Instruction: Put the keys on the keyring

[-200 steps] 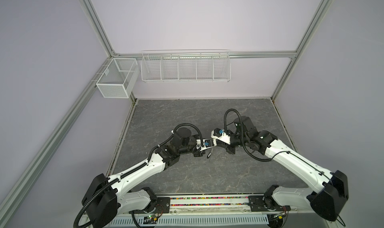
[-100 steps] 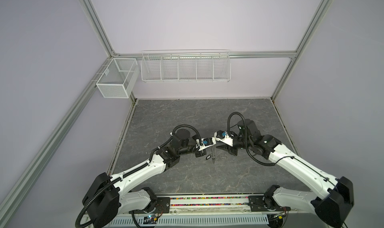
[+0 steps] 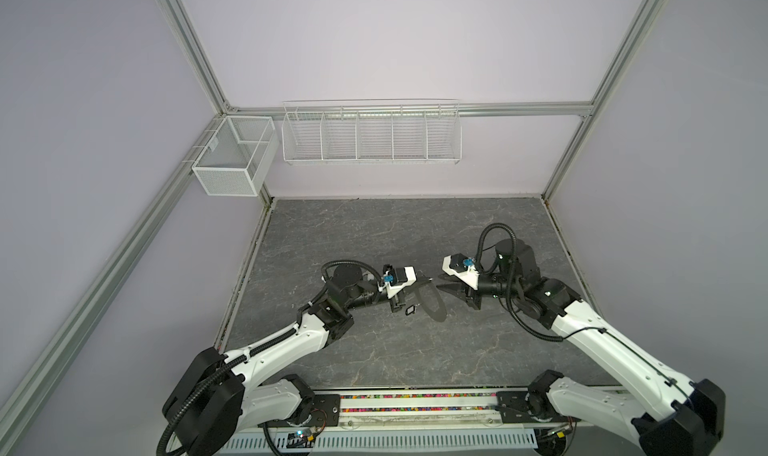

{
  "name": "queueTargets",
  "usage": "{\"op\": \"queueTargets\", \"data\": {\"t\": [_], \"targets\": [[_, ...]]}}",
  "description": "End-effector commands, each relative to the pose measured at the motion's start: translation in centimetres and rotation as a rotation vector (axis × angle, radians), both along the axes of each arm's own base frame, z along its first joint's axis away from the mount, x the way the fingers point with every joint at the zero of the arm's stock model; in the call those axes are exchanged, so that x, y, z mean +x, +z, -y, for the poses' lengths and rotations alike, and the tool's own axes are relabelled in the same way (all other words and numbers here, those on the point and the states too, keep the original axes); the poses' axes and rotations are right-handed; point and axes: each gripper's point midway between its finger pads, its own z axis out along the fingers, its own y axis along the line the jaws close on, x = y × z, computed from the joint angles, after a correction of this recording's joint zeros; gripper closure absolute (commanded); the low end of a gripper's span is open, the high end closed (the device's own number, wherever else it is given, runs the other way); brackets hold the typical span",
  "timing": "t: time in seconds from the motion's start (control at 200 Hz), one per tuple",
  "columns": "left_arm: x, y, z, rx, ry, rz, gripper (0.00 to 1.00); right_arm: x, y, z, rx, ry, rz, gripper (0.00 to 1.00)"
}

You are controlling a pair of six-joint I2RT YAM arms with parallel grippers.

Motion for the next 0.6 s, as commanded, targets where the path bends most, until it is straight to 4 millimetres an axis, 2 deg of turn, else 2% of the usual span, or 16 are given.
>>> {"op": "queueTargets", "data": {"t": [0.0, 0.02, 0.05, 0.265, 0.595], "targets": [[-0.7, 1.3, -0.2, -0.050, -0.031, 0.017, 1.00, -0.4, 0.8, -0.7, 0.069, 0.033, -0.030, 0.73], [-0.8, 1.3, -0.2, -0.051, -0.032, 0.017, 1.00, -0.4, 1.0, -0.8, 0.079, 0.034, -0.027, 0.73], [-0.8, 1.4, -0.3, -0.055, -0.033, 0.019, 1.00, -0.7, 0.1, -0.7, 0.076, 0.036, -0.049, 0.73], [-0.8, 1.3, -0.1, -0.050, -0.043, 0.016, 1.00, -1.4, 1.0, -1.2, 0.129, 0.076, -0.054, 0.75], [-0.9, 1.1, 0.1, -0.036, -0.057, 0.015, 1.00, -1.2, 1.9, -1.3, 0.153, 0.072, -0.021, 0.77]]}}
